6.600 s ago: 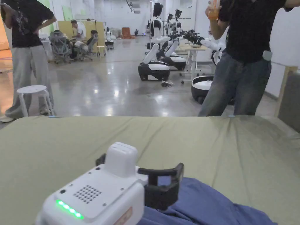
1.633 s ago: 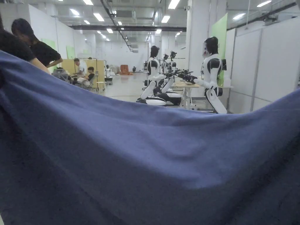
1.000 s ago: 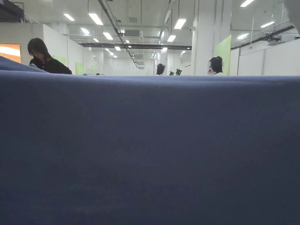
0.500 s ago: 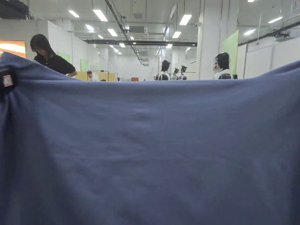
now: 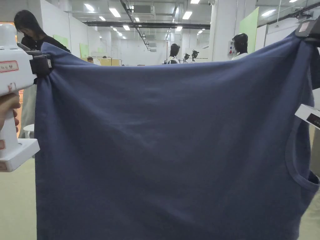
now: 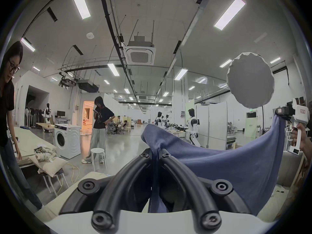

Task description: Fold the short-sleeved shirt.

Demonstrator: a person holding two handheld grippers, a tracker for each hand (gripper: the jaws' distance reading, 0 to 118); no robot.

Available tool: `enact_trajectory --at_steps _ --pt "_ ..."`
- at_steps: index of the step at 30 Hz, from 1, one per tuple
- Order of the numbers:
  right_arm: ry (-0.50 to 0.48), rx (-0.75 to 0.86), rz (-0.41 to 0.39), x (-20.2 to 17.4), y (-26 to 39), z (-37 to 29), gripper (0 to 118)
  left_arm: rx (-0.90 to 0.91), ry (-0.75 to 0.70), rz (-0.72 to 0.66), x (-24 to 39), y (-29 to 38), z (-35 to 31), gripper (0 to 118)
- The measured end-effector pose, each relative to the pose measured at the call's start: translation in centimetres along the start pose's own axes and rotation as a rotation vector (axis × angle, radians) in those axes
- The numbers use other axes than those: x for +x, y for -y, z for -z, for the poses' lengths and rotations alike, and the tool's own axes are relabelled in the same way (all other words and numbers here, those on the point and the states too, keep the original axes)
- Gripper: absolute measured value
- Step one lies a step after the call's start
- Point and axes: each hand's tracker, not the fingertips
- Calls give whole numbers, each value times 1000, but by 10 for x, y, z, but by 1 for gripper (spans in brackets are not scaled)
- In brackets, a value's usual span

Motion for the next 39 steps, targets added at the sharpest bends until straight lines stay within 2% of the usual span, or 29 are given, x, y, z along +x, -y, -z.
enact_trajectory --at_steps 3,6,10,14,17,23,30,35,39 --pt "16 7 -4 7 14 40 3 -19 -20 55 3 9 51 5" --pt "52 11 -46 12 34 79 3 -31 -21 89 8 23 97 5" --pt "108 -26 -32 21 65 121 3 -43 -38 108 17 41 144 5" --pt "148 -65 -65 30 94 141 3 -73 -57 64 24 63 171 5" --pt "144 -83 -43 40 106 139 3 -93 -65 75 28 79 171 5" --pt "135 -114 -61 53 120 106 3 -187 30 110 23 116 143 5" --pt "73 -266 -59 68 182 19 3 -317 130 107 18 182 77 5" --pt "51 -363 -3 82 242 -41 3 -423 185 138 17 240 35 5" --pt "65 -427 76 95 301 -85 3 -470 197 14 8 293 0 5"
